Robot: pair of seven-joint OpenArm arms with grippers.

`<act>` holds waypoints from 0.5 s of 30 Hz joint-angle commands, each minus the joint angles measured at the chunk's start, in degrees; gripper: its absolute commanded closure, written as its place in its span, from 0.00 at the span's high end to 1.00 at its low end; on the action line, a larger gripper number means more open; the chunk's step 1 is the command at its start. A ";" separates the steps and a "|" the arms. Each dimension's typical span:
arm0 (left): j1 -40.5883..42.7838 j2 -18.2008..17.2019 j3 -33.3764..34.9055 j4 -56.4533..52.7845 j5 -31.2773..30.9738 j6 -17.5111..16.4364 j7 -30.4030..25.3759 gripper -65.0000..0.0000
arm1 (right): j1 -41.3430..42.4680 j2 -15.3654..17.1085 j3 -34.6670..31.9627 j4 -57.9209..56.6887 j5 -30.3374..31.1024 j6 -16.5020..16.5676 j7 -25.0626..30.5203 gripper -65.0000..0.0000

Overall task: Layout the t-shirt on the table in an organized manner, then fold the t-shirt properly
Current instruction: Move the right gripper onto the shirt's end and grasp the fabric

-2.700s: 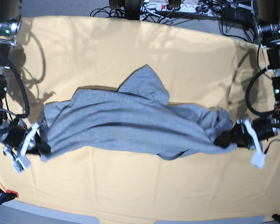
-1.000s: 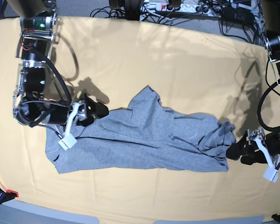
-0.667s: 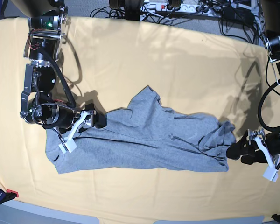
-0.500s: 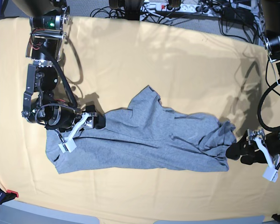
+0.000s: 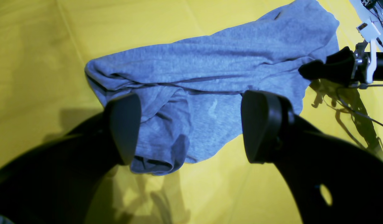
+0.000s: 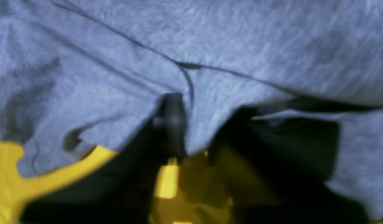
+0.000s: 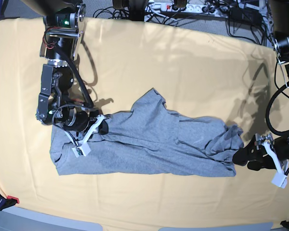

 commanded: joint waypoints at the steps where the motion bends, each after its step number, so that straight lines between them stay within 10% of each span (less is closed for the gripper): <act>1: -1.73 -1.01 -0.39 0.87 -1.18 0.02 -1.05 0.76 | 2.10 0.15 0.07 0.94 1.01 1.22 -0.66 0.00; 8: -1.75 -0.98 -0.39 0.85 -1.18 0.02 -1.05 0.76 | 5.25 0.66 0.07 1.79 13.84 6.83 -10.99 0.00; 12: -1.73 -0.98 -0.39 0.87 -1.16 0.02 -1.05 0.76 | 6.49 1.60 0.07 1.81 18.21 6.60 -12.90 0.35; 15: -1.73 -1.01 -0.39 0.85 -1.16 0.02 -1.05 0.76 | 6.45 2.03 0.07 1.79 18.16 6.29 -12.90 0.42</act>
